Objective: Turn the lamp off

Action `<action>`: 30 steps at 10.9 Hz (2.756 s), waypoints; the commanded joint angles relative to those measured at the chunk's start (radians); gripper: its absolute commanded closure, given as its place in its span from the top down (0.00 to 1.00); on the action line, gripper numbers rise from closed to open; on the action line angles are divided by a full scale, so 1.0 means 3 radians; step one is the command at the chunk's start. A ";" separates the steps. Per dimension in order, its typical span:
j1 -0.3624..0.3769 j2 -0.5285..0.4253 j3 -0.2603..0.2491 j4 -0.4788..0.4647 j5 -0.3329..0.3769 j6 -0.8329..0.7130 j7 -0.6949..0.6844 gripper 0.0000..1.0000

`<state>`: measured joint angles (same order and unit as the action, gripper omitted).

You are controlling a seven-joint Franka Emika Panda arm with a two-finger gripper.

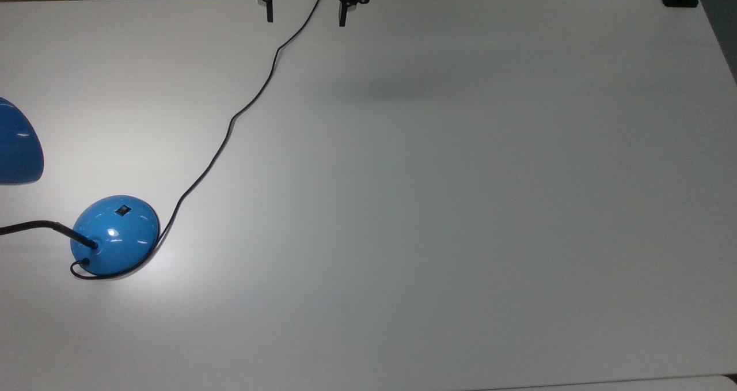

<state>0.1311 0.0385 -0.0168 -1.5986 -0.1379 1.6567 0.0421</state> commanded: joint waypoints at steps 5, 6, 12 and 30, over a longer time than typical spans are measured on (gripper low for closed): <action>0.0039 -0.0041 -0.0062 -0.0010 0.0066 -0.0051 -0.0053 1.00; 0.0039 -0.0041 -0.0062 -0.0010 0.0066 -0.0061 -0.0053 1.00; 0.0039 -0.0041 -0.0062 -0.0015 0.0066 -0.0066 -0.0079 1.00; -0.0083 -0.0006 -0.0062 -0.0030 0.0219 -0.0056 -0.0263 0.00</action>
<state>0.1295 0.0411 -0.0207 -1.6028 -0.1194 1.6553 -0.0193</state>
